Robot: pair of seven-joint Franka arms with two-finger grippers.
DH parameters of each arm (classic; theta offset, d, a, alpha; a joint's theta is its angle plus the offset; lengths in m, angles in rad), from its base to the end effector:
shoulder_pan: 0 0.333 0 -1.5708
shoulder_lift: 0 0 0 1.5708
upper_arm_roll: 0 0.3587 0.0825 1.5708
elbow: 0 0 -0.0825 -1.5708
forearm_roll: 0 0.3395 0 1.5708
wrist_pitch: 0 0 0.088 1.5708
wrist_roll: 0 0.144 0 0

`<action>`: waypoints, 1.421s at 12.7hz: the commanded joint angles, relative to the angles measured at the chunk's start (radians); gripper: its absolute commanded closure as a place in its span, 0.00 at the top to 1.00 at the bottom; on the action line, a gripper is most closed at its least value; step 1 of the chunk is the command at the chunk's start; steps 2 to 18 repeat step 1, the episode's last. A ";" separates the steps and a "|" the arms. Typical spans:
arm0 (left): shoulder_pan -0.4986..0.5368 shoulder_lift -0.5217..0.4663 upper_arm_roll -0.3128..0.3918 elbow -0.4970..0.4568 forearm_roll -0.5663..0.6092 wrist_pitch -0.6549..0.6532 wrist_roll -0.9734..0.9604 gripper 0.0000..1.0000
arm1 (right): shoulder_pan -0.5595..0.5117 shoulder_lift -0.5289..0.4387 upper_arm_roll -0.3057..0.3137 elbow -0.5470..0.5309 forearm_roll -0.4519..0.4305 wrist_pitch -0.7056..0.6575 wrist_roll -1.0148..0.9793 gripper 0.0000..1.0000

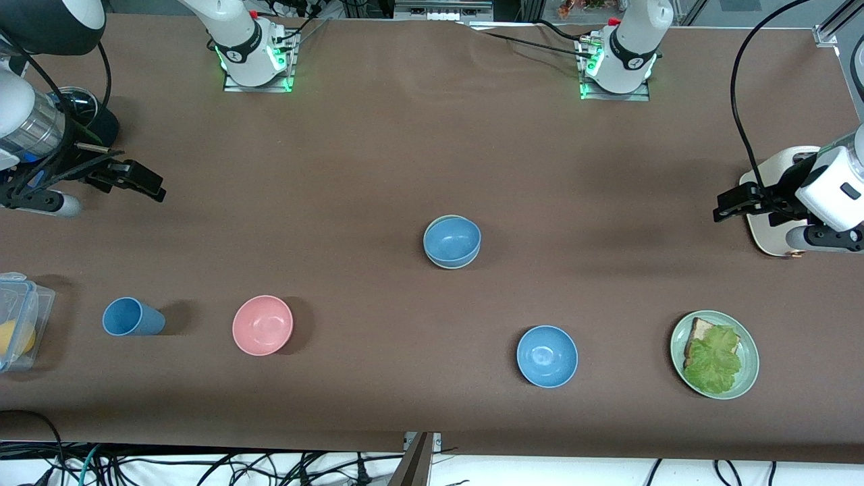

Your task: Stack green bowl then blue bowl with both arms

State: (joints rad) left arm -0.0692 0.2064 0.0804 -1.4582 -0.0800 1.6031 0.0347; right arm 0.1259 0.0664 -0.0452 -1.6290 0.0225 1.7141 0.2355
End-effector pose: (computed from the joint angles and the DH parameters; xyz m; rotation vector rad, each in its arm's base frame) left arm 0.5790 -0.0097 0.5690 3.0754 -0.0303 -0.0913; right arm 0.5418 0.0476 0.5828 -3.1098 0.2457 -0.0242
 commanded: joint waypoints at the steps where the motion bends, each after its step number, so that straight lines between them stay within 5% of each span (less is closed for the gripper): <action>1: 0.002 -0.009 -0.011 -0.005 0.022 -0.014 0.017 1.00 | 0.001 -0.005 0.001 0.009 -0.013 0.005 -0.030 1.00; 18: 0.002 -0.009 -0.011 -0.005 0.022 -0.014 0.017 1.00 | 0.001 -0.005 0.001 0.009 -0.013 0.005 -0.030 1.00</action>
